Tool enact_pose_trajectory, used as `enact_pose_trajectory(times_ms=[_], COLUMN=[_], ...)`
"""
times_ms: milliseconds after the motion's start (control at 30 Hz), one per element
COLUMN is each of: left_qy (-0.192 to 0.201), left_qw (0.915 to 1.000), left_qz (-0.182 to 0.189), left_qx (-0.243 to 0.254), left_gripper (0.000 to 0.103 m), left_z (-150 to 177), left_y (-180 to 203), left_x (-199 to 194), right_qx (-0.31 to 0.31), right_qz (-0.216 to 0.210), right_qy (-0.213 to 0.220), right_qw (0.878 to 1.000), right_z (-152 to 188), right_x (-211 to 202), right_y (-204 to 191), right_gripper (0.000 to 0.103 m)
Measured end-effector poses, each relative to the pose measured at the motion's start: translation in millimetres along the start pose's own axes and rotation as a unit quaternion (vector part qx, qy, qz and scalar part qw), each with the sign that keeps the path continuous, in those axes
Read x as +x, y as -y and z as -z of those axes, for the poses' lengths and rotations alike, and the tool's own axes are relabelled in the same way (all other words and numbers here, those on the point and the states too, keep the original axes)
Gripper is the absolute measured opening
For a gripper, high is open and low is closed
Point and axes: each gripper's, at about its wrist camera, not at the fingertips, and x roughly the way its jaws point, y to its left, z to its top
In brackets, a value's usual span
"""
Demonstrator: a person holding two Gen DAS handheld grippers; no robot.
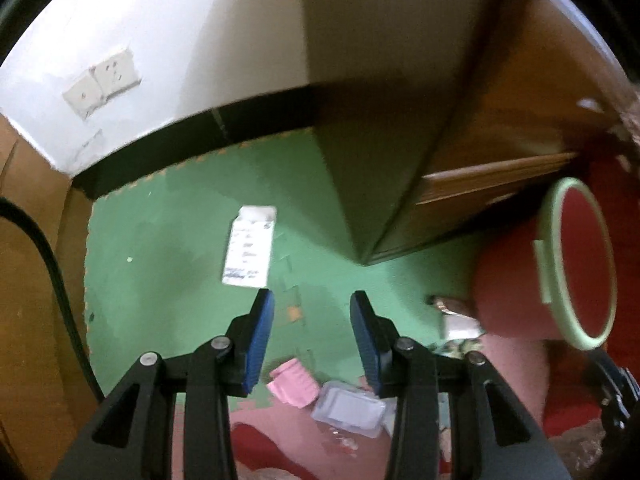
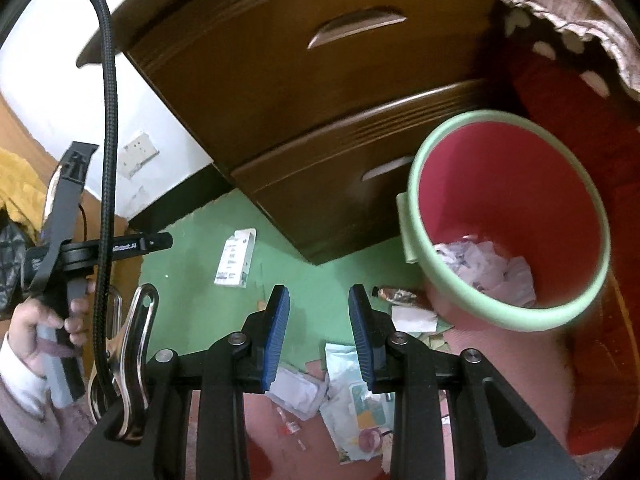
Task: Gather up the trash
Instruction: 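Move the open left tool down toward the white HP box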
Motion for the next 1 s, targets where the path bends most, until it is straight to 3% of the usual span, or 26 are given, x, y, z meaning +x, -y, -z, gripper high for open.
enact_pose_trajectory(times_ms=[400,633,767,900,1000], left_qy=[-0.092,-0.130,-0.130,-0.135,-0.158], left_qw=[0.9932,0.9904,0.9912,0.9908,0.9873], left_qz=[-0.003,-0.016,0.008,0.004,0.011], left_qx=[-0.071,-0.045,-0.024,0.003,-0.007], left_gripper=[0.041,0.043,0.056,0.063,0.064], left_z=[-30.5,-42.7,-55.5,-62.5,-61.3], left_y=[-73.0,-82.7,-85.2,-83.7,-88.4], left_x=[98.2,148.9,177.5,208.0,236.1], right_qx=[-0.020,-0.024,-0.029,-0.031,-0.037], right_qz=[0.030,0.047,0.058,0.070,0.073], right_qy=[-0.050,-0.076,-0.091,-0.109,-0.123], right_qw=[0.998,0.996,0.994,0.991,0.989], right_z=[10.6,15.8,19.6,21.8,23.5], right_x=[31.2,46.6,57.7,72.4,83.4], right_y=[-1.8,2.3,3.5,6.2,8.1], right_gripper=[0.032,0.032,0.032,0.032,0.032])
